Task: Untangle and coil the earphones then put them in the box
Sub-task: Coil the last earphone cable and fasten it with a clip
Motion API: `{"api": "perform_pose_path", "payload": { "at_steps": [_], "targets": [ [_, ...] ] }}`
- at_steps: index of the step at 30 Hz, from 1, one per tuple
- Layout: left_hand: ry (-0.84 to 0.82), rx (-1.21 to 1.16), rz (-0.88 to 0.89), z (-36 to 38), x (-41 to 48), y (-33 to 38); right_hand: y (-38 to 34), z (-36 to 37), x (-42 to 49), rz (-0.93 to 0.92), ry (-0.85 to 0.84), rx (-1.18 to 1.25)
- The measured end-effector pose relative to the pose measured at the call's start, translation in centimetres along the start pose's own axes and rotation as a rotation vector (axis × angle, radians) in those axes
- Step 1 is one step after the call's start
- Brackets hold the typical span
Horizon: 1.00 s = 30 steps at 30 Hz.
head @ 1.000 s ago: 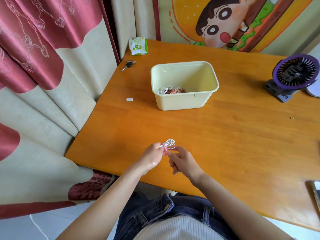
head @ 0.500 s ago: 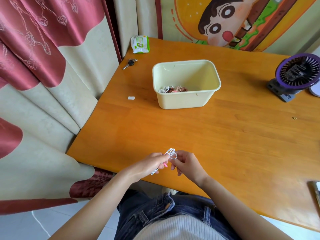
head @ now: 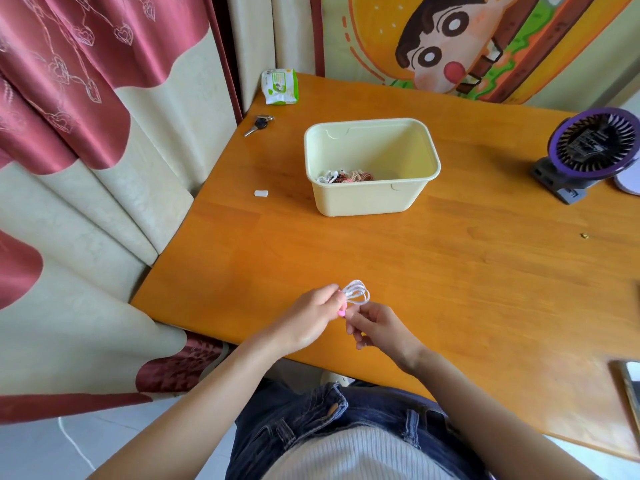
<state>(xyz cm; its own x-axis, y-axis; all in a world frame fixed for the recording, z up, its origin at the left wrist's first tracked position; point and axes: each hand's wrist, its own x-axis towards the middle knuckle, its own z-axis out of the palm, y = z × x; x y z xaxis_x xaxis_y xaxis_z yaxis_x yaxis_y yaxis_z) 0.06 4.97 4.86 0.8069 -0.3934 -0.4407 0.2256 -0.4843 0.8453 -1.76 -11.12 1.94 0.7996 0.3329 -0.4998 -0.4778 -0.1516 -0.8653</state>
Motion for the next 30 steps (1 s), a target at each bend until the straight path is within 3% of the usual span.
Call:
{"api": "perform_pose_path", "payload": {
  "at_steps": [5, 9, 12, 17, 23, 27, 30],
  "targets": [
    [-0.2, 0.472, -0.021, 0.8, -0.7, 0.7, -0.6, -2.1, 1.7, -0.132, -0.038, -0.489],
    [-0.246, 0.548, -0.097, 1.7, 0.1, -1.0, -2.9, -2.0, 3.0, -0.26, -0.168, -0.881],
    [-0.185, 0.524, -0.14, 1.9, 1.1, -1.3, -4.6, -1.5, 3.6, -0.33, -0.153, -1.012],
    [-0.049, 0.531, -0.243, 0.9, 2.4, -2.0, -5.0, 0.2, 2.7, -0.432, -0.033, -0.936],
    [0.2, 0.063, -0.348, 0.6, 3.5, -3.3, -3.0, 1.4, 1.3, -0.418, 0.095, -0.755],
    [0.155, -0.299, -0.313, 0.0, 2.8, -2.5, -1.3, 1.5, 0.5, -0.26, 0.213, -0.441],
    [0.01, -0.394, -0.242, -0.5, 1.9, -2.1, -0.6, 1.1, 0.3, -0.144, 0.235, -0.176]
  ]
}}
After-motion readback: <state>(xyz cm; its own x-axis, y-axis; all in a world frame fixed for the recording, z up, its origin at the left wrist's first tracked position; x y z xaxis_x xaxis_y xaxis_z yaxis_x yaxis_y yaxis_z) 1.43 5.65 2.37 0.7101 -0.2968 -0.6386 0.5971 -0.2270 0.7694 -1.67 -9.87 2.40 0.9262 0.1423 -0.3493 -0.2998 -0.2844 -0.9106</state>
